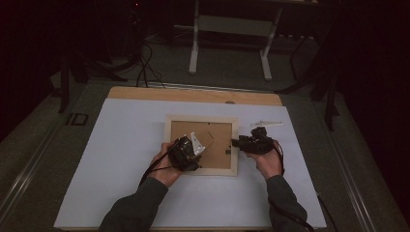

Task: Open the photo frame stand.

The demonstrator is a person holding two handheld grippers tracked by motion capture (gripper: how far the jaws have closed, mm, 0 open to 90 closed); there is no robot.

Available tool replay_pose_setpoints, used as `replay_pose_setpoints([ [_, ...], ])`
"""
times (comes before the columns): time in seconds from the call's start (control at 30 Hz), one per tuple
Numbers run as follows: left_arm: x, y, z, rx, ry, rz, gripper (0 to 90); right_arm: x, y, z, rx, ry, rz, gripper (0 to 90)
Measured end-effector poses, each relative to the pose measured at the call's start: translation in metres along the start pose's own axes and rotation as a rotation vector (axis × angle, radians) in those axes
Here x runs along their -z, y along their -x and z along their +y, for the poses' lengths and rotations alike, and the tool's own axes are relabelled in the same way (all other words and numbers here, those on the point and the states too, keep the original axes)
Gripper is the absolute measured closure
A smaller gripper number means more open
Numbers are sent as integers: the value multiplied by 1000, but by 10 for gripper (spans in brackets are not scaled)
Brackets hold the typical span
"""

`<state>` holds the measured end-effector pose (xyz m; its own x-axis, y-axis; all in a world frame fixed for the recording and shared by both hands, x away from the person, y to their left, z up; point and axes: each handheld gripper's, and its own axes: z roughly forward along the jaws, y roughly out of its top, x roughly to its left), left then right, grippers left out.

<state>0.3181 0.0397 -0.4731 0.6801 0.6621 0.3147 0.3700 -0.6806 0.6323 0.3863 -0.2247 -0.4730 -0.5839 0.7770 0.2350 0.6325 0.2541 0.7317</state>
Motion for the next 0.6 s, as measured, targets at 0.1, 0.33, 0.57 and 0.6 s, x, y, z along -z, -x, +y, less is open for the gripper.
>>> replay_pose_setpoints([
  [0.1,0,1,-1,-3,6,5,405,-1,1,2,-8,-8,21,547],
  [0.33,1,3,-3,-6,17,17,404,-4,5,7,-25,-24,55,555],
  [0.57,2,5,-4,-27,36,31,405,-7,9,9,-50,-45,104,554],
  [0.6,2,4,-4,-27,37,30,405,-7,10,9,-52,-44,108,559],
])
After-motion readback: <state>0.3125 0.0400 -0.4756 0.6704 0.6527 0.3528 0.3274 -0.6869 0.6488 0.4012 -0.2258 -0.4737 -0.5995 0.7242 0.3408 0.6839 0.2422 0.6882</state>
